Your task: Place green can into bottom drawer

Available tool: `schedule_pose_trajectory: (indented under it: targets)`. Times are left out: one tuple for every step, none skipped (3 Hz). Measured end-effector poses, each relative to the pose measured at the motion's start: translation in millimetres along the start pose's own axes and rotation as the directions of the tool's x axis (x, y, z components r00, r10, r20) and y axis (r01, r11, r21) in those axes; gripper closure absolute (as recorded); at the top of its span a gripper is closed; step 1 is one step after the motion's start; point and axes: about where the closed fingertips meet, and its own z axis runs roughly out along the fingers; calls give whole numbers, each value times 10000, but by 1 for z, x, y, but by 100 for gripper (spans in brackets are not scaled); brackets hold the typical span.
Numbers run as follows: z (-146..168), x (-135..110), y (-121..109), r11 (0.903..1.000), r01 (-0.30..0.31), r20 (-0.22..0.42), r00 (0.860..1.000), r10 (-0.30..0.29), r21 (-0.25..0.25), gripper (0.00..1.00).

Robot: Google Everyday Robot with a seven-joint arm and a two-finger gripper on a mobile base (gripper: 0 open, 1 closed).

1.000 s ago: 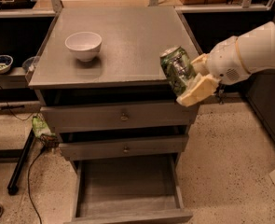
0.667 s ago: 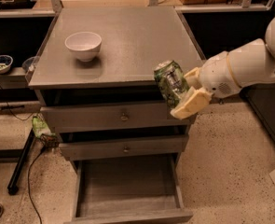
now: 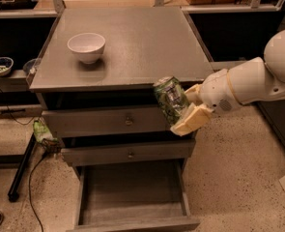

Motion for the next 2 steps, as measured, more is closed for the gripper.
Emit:
schedule_pose_trajectory:
  targets:
    - [30,15,12,9987,-425,81,9991,427,-284,100]
    - [74,38,29,9936,-812,339,9959,841,-786,100]
